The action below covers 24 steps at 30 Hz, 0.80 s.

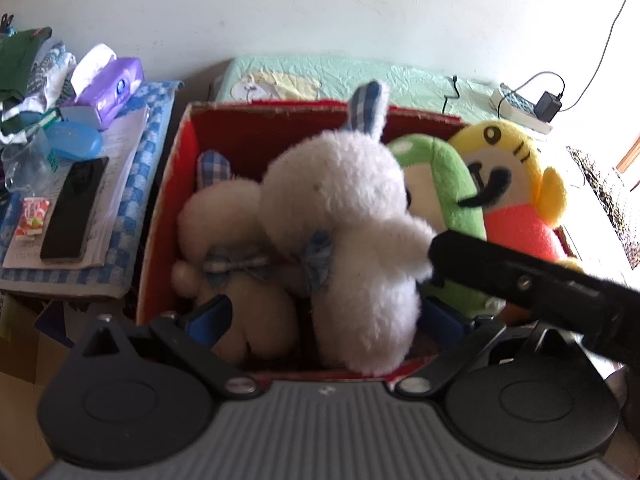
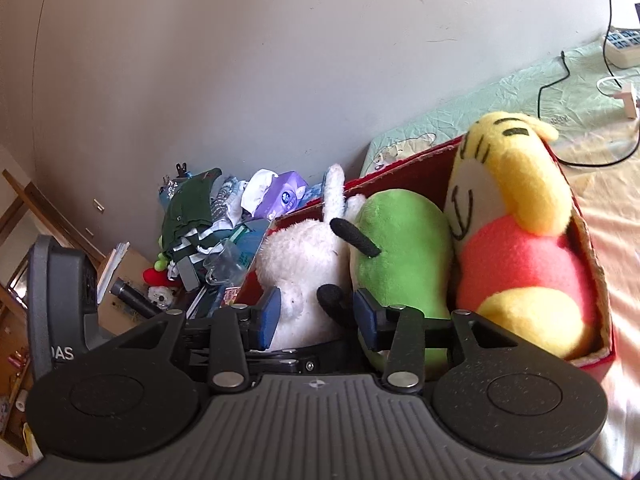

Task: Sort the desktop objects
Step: 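Open the right gripper to release the white bunny in the box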

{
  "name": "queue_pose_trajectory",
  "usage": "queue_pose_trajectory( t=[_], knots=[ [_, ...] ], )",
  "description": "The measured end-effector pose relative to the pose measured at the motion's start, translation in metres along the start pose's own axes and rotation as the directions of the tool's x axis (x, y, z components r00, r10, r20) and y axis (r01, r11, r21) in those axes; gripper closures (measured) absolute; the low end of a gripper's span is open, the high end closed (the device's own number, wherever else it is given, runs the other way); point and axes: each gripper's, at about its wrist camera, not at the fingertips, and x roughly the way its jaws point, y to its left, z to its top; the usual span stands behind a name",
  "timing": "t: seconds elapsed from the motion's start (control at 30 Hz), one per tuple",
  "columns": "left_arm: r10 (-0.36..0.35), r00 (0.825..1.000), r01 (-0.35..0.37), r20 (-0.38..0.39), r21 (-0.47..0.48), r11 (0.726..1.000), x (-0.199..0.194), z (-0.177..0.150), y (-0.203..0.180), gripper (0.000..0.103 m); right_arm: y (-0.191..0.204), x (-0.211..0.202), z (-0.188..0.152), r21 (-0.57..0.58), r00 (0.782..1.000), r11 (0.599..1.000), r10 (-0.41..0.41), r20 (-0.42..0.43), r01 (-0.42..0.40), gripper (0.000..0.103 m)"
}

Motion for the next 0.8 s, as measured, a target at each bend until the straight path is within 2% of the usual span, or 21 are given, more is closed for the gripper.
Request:
queue_pose_trajectory(
  t=[0.27,0.57,0.67,0.8],
  knots=[
    [0.037,0.998,-0.036,0.053,-0.013,0.999,-0.017,-0.012,-0.007,0.003,0.0,-0.019,-0.009,-0.008,0.999,0.999,-0.036,0.028,0.036,0.057],
    [0.129,0.988,-0.127,0.083,-0.021,0.992,-0.026,-0.016,-0.019,0.002,-0.007,-0.042,-0.016,-0.025,0.991,0.993,-0.117,0.065,0.119,0.053],
    [0.164,0.983,-0.163,0.083,-0.025,0.986,-0.026,-0.016,-0.025,0.002,-0.014,-0.051,-0.017,-0.024,0.986,0.988,-0.153,0.07,0.155,0.049],
    [0.22,0.971,-0.219,0.093,-0.024,0.976,-0.024,-0.019,-0.035,0.002,-0.024,-0.056,-0.012,-0.02,0.989,0.99,-0.138,0.051,0.139,0.049]
  ],
)
